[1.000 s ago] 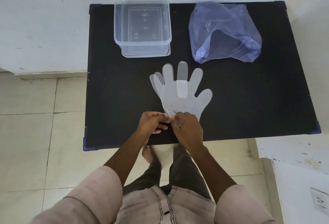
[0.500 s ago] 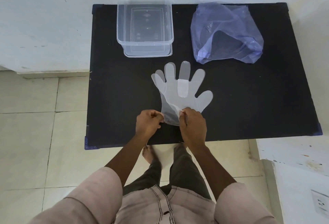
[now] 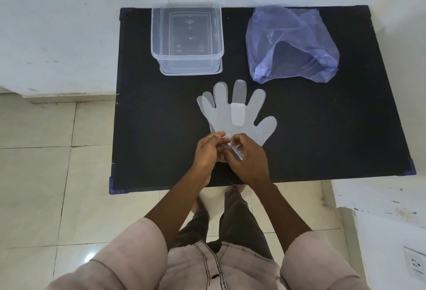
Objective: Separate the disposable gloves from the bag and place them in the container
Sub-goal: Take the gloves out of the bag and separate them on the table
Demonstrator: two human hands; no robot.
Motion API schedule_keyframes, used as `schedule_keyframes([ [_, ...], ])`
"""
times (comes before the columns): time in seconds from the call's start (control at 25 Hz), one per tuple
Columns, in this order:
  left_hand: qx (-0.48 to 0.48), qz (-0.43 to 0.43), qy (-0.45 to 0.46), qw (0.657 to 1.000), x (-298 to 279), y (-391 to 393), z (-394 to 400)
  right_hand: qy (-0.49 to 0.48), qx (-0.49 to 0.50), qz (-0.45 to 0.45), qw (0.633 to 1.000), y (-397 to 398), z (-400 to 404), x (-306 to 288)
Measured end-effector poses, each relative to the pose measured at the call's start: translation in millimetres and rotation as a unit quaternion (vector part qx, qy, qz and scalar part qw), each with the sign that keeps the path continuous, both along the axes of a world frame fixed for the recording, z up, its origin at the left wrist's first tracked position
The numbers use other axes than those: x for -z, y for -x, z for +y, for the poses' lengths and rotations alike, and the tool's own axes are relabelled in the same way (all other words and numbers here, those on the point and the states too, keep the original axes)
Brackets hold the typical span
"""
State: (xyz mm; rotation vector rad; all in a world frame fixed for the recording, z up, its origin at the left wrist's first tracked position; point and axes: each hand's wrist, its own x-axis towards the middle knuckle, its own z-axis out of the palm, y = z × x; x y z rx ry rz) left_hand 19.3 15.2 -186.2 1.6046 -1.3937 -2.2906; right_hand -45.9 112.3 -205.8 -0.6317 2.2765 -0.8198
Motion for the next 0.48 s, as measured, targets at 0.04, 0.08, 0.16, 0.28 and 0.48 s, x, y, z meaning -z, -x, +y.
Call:
schedule_keyframes([
  [0.04,-0.010,0.013,-0.011,1.000,0.7,-1.5,-2.3,-0.023,-0.005,-0.010,1.000,2.4,-1.3,0.9],
  [0.08,-0.022,0.028,-0.019,0.999,1.7,-2.7,-4.6,-0.043,-0.007,-0.021,0.999,5.6,-2.2,1.3],
  [0.16,-0.033,0.045,-0.035,0.998,2.4,-4.4,-6.8,-0.057,-0.003,0.041,0.998,7.8,2.7,3.4],
  [0.28,0.057,0.020,0.157,0.986,9.1,-14.5,1.8,-0.024,0.031,0.136,0.990,8.1,5.4,0.5],
  [0.48,0.428,-0.031,0.614,0.662,50.9,-52.8,23.3,0.016,0.013,0.138,0.990,19.8,3.0,1.9],
])
